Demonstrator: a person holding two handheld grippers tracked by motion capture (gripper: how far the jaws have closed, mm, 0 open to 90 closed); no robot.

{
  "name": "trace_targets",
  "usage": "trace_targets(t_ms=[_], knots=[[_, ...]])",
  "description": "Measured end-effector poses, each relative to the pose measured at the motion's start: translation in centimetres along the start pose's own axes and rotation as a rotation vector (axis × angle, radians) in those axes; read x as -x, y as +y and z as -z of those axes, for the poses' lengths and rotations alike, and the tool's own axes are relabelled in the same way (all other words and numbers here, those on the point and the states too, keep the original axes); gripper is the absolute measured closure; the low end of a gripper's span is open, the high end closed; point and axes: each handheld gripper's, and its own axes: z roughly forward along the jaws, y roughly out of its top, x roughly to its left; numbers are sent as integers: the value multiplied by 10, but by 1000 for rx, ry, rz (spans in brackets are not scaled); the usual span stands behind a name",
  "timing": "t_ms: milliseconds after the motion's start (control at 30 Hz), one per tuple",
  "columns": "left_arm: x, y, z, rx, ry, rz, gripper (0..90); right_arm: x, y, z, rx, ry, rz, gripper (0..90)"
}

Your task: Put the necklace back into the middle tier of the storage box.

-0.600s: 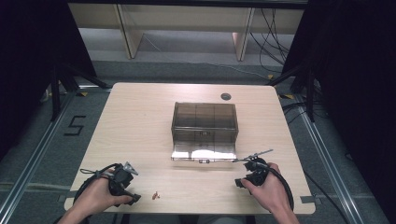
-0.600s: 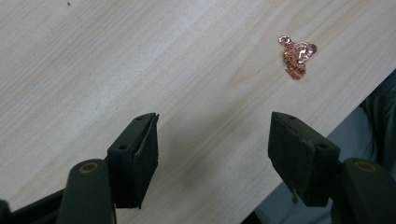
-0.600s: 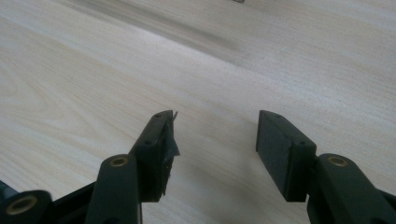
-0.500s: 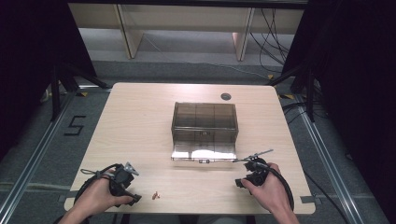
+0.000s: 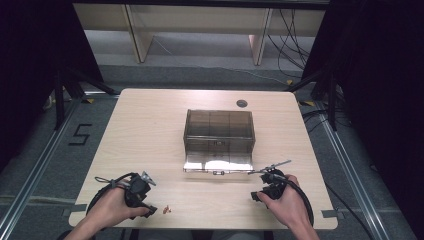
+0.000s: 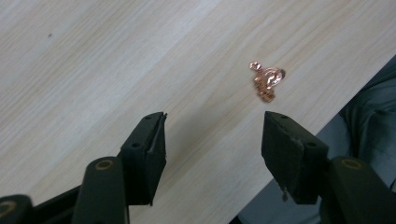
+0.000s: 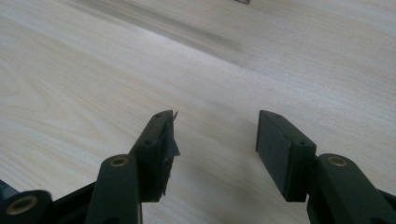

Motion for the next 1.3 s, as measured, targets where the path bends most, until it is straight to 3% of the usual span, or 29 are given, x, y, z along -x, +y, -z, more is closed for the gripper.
trace_targets(t_ms=[133, 500, 667, 1000, 1133, 1300], knots=[[7, 10, -8, -45, -24, -36, 459, 2, -1, 1, 0, -14, 17, 474], [17, 25, -21, -90, -47, -96, 566, 0, -1, 1, 19, 15, 12, 473], [23, 31, -28, -128, -49, -147, 622, 1, -1, 1, 17, 11, 12, 472], [31, 36, -31, -135, -42, -189, 713, 1, -1, 1, 24, 22, 29, 471], [33, 36, -32, -148, -25, -228, 813, 1, -1, 1, 22, 22, 28, 470], [33, 36, -29, -163, -28, -229, 856, -1, -1, 0, 14, 10, 11, 470]])
